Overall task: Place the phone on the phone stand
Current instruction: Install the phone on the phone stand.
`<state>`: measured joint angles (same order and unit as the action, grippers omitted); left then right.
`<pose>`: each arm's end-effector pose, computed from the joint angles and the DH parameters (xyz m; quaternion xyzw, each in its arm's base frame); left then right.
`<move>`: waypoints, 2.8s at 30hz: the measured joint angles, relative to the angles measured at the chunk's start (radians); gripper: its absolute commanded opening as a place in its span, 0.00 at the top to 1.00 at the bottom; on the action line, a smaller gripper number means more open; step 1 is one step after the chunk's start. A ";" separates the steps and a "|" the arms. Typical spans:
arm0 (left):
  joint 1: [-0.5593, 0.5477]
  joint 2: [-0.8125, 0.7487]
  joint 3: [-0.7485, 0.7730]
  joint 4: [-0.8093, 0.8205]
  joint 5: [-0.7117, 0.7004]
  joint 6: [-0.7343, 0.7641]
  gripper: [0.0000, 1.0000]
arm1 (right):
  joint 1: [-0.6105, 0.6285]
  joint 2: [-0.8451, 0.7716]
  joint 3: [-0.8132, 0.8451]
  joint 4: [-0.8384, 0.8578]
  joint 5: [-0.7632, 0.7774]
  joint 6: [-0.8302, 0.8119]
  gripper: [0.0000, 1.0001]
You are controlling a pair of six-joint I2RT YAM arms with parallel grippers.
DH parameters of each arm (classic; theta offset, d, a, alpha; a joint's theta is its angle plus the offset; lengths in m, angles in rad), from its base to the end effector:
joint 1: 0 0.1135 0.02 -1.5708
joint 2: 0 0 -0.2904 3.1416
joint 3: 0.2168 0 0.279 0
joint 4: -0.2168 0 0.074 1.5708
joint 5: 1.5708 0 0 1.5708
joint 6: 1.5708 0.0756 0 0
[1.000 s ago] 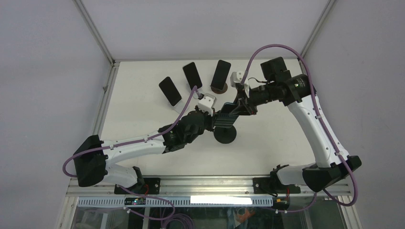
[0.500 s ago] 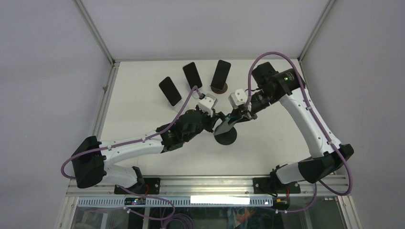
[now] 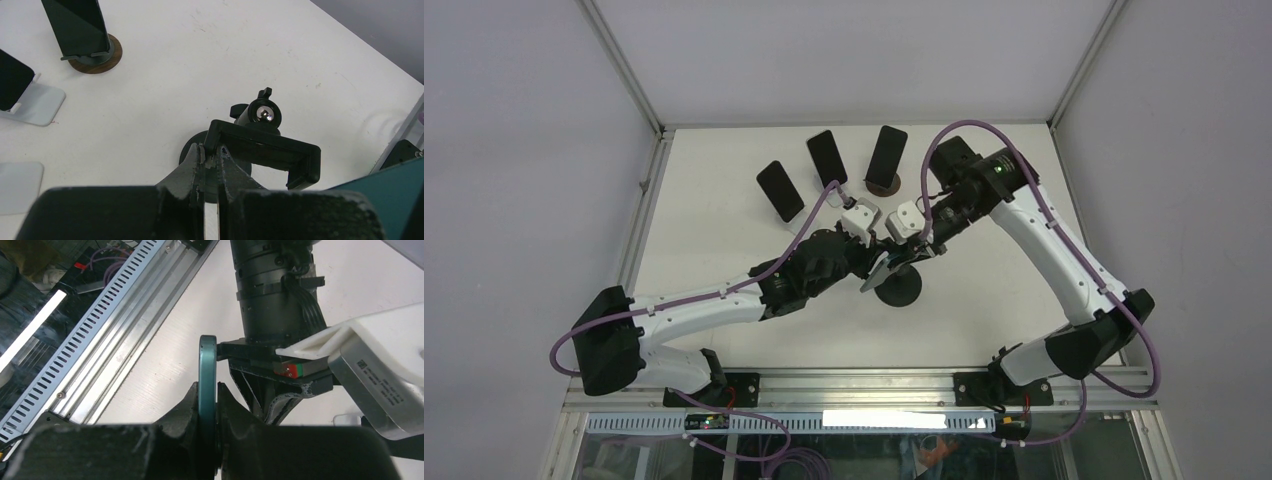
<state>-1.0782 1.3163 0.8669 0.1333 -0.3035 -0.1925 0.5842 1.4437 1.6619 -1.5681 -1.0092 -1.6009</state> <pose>0.1889 -0.3041 0.2848 0.2628 0.7611 -0.2459 0.5397 0.1826 0.1975 0.4076 -0.7969 0.3531 0.3728 0.3182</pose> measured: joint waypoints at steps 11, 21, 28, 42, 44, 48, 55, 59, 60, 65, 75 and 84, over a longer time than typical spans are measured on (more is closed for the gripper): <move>0.006 -0.013 0.003 -0.032 0.039 0.004 1.00 | 0.004 0.033 -0.001 0.008 0.047 -0.003 1.00; 0.007 -0.013 0.019 -0.052 0.072 0.026 1.00 | 0.017 0.076 0.019 -0.026 0.049 -0.032 1.00; 0.007 -0.013 0.023 -0.060 0.096 0.029 1.00 | 0.042 0.113 0.028 -0.044 0.072 -0.047 1.00; 0.006 0.006 0.042 -0.063 0.123 0.030 1.00 | 0.102 0.118 0.030 -0.042 0.090 -0.069 1.00; 0.006 0.006 0.042 -0.063 0.129 0.029 1.00 | 0.128 0.118 0.029 -0.031 0.090 -0.069 1.00; 0.006 0.006 0.042 -0.067 0.134 0.029 1.00 | 0.140 0.117 0.029 -0.008 0.098 -0.056 1.00; 0.007 0.006 0.042 -0.067 0.132 0.030 1.00 | 0.072 0.085 0.007 -0.012 0.112 -0.040 1.00; 0.006 0.006 0.042 -0.066 0.134 0.030 1.00 | 0.007 0.068 -0.010 -0.025 0.113 -0.047 1.00; 0.006 0.006 0.042 -0.065 0.133 0.029 1.00 | -0.006 0.066 -0.013 -0.023 0.106 -0.048 1.00; 0.006 0.006 0.042 -0.061 0.131 0.029 1.00 | -0.035 0.051 -0.024 -0.023 0.086 -0.044 1.00; -0.001 0.006 0.042 -0.062 0.104 0.029 1.00 | -0.040 -0.010 -0.085 0.061 0.087 0.115 1.00; -0.009 0.006 0.033 -0.037 0.077 0.029 1.00 | -0.047 -0.035 -0.106 0.147 0.149 0.344 1.00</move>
<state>-1.0870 1.3220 0.9001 0.0967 -0.2264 -0.1631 0.5373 1.4082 1.5562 -1.4212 -0.8604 -1.2564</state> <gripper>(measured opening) 0.044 0.142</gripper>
